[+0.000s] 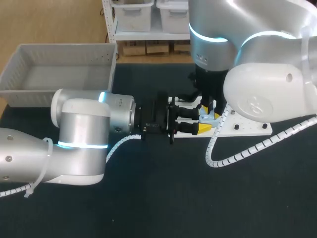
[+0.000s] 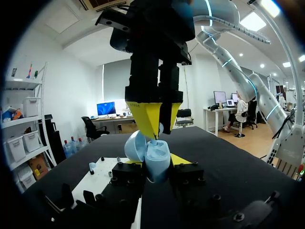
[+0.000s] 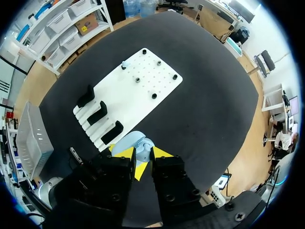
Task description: Pick up each earbud case from the left stands, insert the matching earbuds, close the lid, and place the case in the box.
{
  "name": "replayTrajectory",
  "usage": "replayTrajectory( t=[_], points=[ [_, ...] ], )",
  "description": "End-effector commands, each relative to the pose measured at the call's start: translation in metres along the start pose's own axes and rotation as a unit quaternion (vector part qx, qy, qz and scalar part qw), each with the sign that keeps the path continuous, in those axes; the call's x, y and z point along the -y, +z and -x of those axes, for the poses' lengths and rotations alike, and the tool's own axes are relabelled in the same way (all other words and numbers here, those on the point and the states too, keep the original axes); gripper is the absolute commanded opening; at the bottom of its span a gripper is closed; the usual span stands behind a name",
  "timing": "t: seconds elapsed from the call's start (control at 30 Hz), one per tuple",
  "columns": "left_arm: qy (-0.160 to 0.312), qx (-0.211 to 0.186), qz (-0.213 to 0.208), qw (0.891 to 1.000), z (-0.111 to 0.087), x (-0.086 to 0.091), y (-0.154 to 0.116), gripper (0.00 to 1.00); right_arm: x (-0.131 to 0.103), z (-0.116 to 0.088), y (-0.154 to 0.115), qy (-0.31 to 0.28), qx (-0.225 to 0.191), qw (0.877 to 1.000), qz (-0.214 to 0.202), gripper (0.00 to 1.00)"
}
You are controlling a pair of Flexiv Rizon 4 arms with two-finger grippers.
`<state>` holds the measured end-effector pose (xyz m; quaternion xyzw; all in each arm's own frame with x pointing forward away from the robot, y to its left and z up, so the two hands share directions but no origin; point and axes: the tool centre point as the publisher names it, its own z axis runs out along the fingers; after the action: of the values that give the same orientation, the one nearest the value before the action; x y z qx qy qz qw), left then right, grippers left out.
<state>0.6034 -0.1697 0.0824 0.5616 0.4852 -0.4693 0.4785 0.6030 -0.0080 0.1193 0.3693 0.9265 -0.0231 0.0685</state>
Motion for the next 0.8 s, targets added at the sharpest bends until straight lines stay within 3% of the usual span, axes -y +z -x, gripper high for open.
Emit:
replayTrajectory(
  t=[0.03,0.17,0.23,0.27,0.3,0.37,0.53,0.7,0.8],
  points=[
    [0.002,0.002,0.004,1.000,-0.001,0.002,0.000,0.00,-0.001,0.001,0.002,0.002,0.000,1.000,-0.001,0.00],
    [0.002,0.002,0.004,1.000,-0.001,0.002,0.000,0.00,-0.001,0.001,0.005,0.002,0.000,1.000,-0.003,0.00],
    [0.002,0.002,0.004,1.000,-0.001,0.002,0.000,0.00,-0.001,0.001,0.005,0.002,0.000,1.000,-0.004,0.27],
    [0.002,0.002,0.004,1.000,-0.001,0.002,0.000,0.00,-0.001,0.001,0.005,0.003,0.000,1.000,-0.004,0.47],
    [0.002,0.002,0.004,1.000,-0.001,0.002,0.000,0.00,-0.001,0.000,0.005,0.004,0.000,1.000,-0.003,0.76],
    [0.002,0.002,0.004,1.000,-0.001,0.002,0.000,0.00,0.001,0.000,0.001,0.003,0.003,1.000,-0.002,0.98],
    [0.002,0.002,0.004,1.000,-0.001,0.002,0.000,0.00,0.018,-0.005,-0.016,-0.010,0.008,1.000,0.005,1.00],
    [0.002,0.002,0.004,1.000,-0.001,0.002,0.000,0.00,0.037,0.000,-0.042,-0.021,0.016,0.998,0.061,0.79],
    [0.002,0.002,0.004,1.000,-0.001,0.002,0.000,0.00,0.044,0.013,-0.052,-0.036,0.041,0.994,0.096,0.76]
  ],
)
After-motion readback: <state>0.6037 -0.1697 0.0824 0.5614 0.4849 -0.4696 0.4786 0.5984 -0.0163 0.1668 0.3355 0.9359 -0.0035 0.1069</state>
